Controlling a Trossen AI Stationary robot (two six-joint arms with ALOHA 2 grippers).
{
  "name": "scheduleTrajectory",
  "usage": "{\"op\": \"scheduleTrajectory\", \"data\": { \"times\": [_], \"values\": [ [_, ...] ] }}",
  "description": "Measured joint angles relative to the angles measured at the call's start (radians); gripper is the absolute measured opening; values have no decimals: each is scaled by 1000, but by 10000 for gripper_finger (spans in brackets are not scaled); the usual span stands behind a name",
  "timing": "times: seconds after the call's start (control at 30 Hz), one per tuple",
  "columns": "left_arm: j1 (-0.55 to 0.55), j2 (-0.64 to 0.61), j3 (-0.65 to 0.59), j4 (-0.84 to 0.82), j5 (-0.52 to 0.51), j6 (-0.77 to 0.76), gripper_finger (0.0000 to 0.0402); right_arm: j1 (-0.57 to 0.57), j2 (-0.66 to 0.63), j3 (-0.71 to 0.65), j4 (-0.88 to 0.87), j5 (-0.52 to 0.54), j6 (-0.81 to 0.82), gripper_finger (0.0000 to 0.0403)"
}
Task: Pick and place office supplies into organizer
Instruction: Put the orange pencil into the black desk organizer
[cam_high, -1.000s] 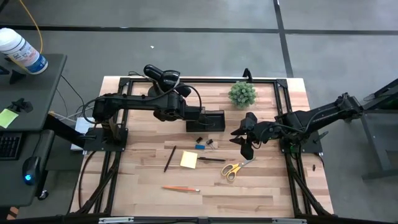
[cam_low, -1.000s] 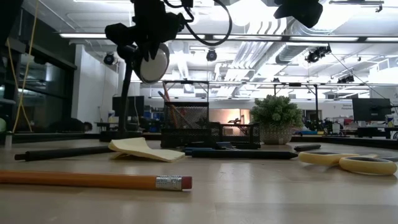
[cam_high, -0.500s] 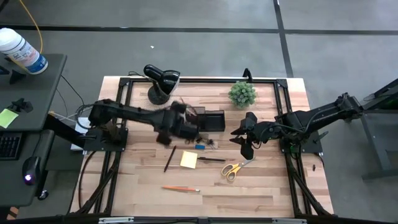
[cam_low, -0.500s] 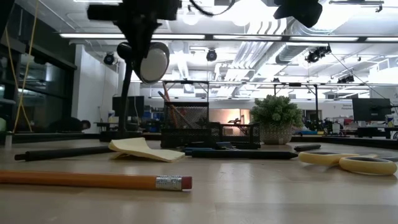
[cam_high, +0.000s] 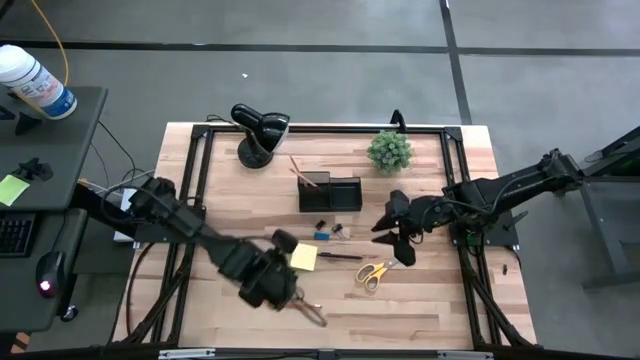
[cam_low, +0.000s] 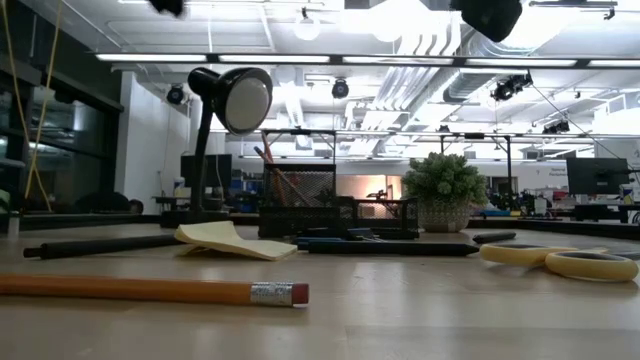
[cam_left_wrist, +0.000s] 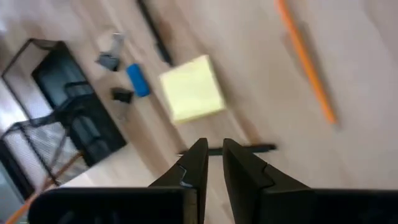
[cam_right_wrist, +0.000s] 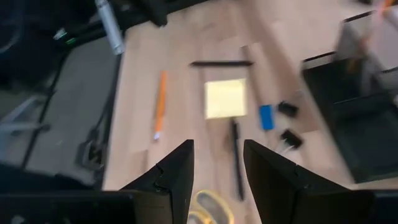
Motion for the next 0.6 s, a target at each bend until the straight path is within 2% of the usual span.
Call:
{"op": "scheduleTrajectory", "data": {
  "times": [0.13,0.37,0.6],
  "values": [
    [-59,1,-32,-19,0,-128,34,57,55,0,51,-42,-21,138],
    [-137,1,-105,-9,11,-334,24,160,273,0,250,-41,-21,138],
    [-203,1,-135,9,18,-362,11,193,485,87,299,16,53,138]
  ]
}}
